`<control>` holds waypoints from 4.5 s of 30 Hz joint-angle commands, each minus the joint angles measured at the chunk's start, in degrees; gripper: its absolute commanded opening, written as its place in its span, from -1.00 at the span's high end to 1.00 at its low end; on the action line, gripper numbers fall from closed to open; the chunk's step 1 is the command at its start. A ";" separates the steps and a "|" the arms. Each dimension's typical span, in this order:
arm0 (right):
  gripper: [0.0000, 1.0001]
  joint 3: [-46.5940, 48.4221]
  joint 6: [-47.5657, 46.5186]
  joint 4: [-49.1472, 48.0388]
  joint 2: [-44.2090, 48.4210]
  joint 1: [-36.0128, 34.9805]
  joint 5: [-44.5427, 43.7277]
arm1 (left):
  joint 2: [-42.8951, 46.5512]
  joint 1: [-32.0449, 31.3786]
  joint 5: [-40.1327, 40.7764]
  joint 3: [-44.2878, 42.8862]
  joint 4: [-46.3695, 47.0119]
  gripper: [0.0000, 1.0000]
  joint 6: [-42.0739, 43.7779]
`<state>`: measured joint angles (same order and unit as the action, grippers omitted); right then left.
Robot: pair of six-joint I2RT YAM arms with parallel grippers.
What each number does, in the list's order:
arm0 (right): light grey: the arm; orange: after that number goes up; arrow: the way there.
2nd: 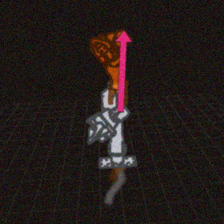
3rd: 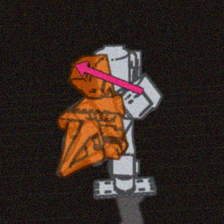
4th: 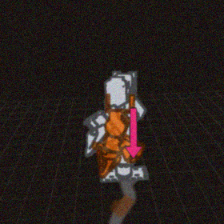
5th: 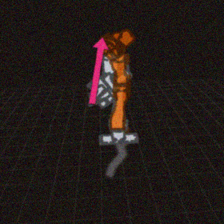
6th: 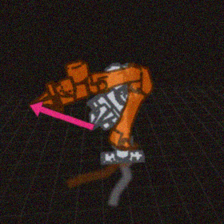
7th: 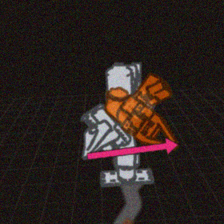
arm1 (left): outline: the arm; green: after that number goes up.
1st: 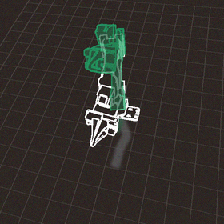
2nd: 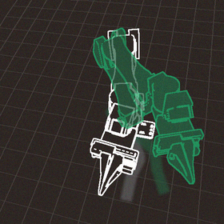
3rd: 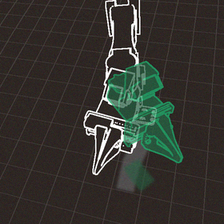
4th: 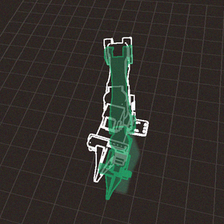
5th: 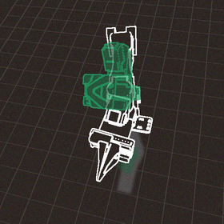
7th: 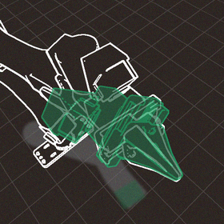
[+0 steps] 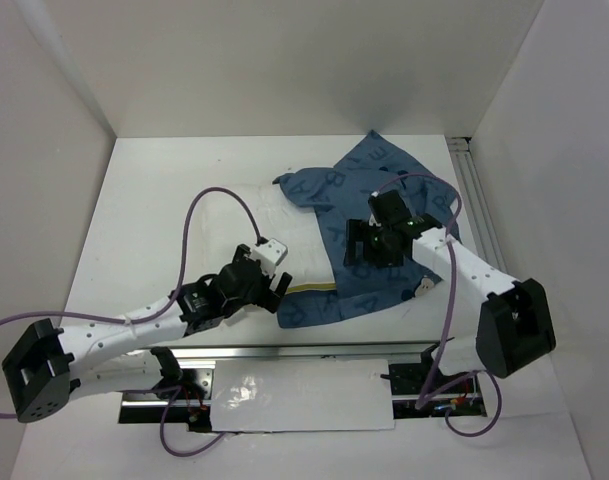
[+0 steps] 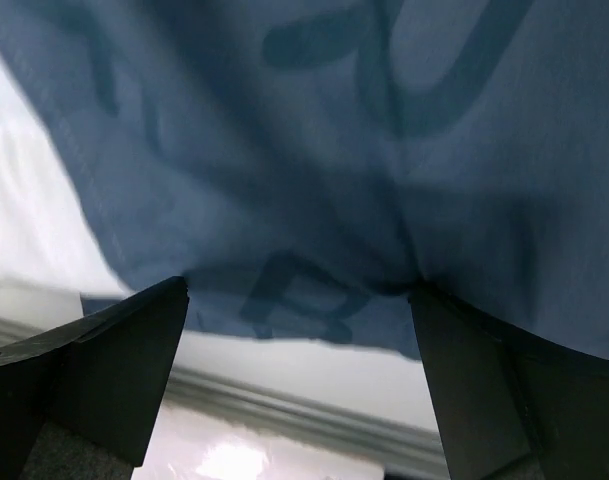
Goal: Put the pillow into the pillowcase
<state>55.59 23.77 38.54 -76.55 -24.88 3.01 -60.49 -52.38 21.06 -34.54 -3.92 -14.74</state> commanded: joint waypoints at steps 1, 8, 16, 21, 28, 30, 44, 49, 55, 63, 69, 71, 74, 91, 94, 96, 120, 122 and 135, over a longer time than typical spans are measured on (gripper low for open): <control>-1.00 1.35 -0.29 -7.77 -3.24 2.82 2.79 | 0.11 -0.71 -3.57 0.18 2.79 -0.98 4.19; -1.00 9.62 -5.83 -15.15 -16.77 7.75 7.52 | -7.00 -1.23 -1.20 -6.14 -1.61 -0.98 4.72; -1.00 14.37 -8.74 -15.70 -14.96 8.27 5.87 | -17.29 -1.76 6.09 -15.46 -5.04 -0.98 7.88; -1.00 9.89 -7.52 -12.36 -2.32 8.27 2.54 | -20.54 -1.76 8.55 -16.78 -4.34 -0.98 9.04; -1.00 1.81 -9.36 -6.90 7.54 7.75 7.01 | -27.83 -1.76 13.12 -16.96 -6.55 -0.95 2.79; -1.00 -1.17 -9.88 -6.90 8.78 6.44 7.01 | -29.85 -1.76 13.66 -16.26 -4.08 -0.53 2.79; -0.89 -4.35 -7.00 -17.09 0.37 -6.92 -13.69 | -27.14 -1.76 16.29 -28.74 -11.81 1.00 -8.99; -0.70 0.28 -5.66 -19.65 -7.18 -6.93 -22.84 | -23.02 -1.76 14.28 -26.90 -11.81 1.00 -8.46; 0.36 4.78 -4.96 -20.26 -12.39 -6.93 -24.98 | -20.46 -1.76 12.87 -24.78 -9.44 1.00 -6.35; 1.00 6.72 -10.48 -14.20 -3.71 -13.34 -9.40 | -25.72 -1.76 11.46 -31.27 -12.59 1.00 -9.06; 1.00 4.79 -18.13 -16.04 3.86 -18.44 17.96 | -34.94 -0.36 9.36 -46.65 -21.38 1.00 -18.03; 1.00 4.79 -21.92 -17.19 5.98 -18.97 28.55 | -36.63 1.05 7.59 -51.32 -24.02 1.00 -22.43; 1.00 3.56 -24.21 -19.90 8.08 -19.50 41.09 | -38.64 2.36 8.12 -55.00 -26.48 1.00 -28.74; 0.48 -11.05 -19.73 -32.87 21.54 -19.50 28.20 | -36.28 5.71 -1.64 -43.07 -25.77 1.00 -40.54; -0.03 -7.53 -20.95 -23.91 20.30 -19.50 26.62 | -34.26 5.71 -1.64 -40.26 -30.07 0.74 -39.67; -0.35 -6.99 -20.96 -21.24 20.30 -19.50 23.74 | -31.90 5.71 -1.64 -37.72 -31.58 0.16 -39.13; -0.51 32.87 -11.72 -13.24 -18.78 -6.95 -26.66 | -45.66 23.90 -9.28 -57.99 -24.66 -1.00 -19.89; -0.40 37.11 -12.25 -11.40 -25.09 -5.53 -26.04 | -50.75 23.90 -11.89 -59.66 -21.75 -1.00 -17.00; -0.06 50.14 -15.77 -6.82 -43.94 -2.19 -15.49 | -58.16 25.05 -19.47 -54.22 -12.79 0.28 -15.58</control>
<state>103.13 9.02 28.47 -119.81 -27.22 -16.38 -116.53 -27.29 6.20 -91.74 -19.90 -31.62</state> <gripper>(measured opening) 0.538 0.433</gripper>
